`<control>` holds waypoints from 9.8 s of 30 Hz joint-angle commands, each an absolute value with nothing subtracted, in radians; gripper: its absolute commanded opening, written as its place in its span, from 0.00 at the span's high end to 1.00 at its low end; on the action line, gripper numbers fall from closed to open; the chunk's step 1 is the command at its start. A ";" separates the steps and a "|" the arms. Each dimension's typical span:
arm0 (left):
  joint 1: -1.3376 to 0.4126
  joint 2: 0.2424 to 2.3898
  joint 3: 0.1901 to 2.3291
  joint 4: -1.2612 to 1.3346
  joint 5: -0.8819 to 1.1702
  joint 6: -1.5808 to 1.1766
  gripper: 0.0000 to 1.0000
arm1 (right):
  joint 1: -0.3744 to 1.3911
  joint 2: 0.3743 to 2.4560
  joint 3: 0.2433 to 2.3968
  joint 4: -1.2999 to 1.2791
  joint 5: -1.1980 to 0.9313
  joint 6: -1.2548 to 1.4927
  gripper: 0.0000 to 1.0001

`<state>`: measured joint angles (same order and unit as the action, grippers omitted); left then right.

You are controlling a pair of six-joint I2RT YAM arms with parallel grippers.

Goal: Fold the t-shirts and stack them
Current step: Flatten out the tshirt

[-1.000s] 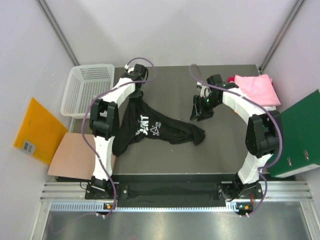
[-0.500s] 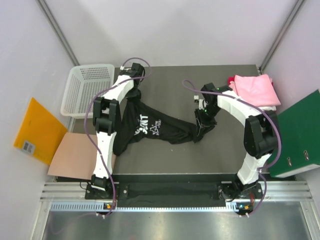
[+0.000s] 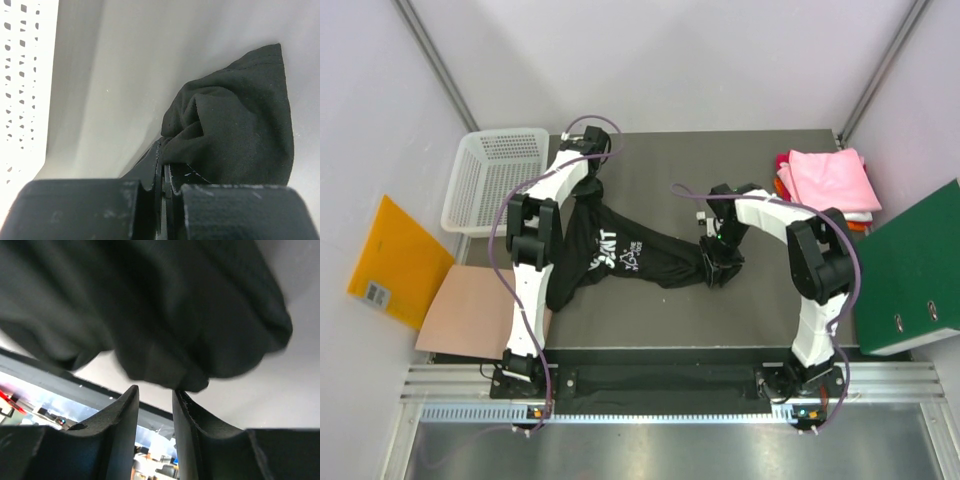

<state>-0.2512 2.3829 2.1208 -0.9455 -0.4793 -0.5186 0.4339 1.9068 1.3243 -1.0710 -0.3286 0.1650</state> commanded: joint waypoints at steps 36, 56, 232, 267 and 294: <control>-0.242 2.315 2.117 -0.979 -0.549 -0.515 1.00 | 0.161 1.950 1.738 -0.894 -0.060 0.150 1.00; -0.235 2.329 2.137 -0.973 -0.514 -0.505 0.83 | 0.094 2.054 1.695 -0.687 -0.229 0.232 0.33; -0.505 1.752 1.515 -1.003 -0.486 -0.704 1.00 | -0.133 1.813 1.325 -0.551 -0.419 0.244 1.00; -0.364 1.051 2.170 -1.081 -0.373 -0.288 1.00 | 0.038 0.753 1.653 -0.652 -0.336 0.273 1.00; -0.148 1.777 2.428 -0.899 -0.153 -0.204 1.00 | 0.038 1.009 1.330 -0.413 -0.256 0.318 1.00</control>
<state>-0.2722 1.6512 2.4317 -0.9169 -0.3016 -0.1833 0.0326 0.9020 1.4639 -0.5972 -0.2390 0.2897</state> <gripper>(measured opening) 0.023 0.010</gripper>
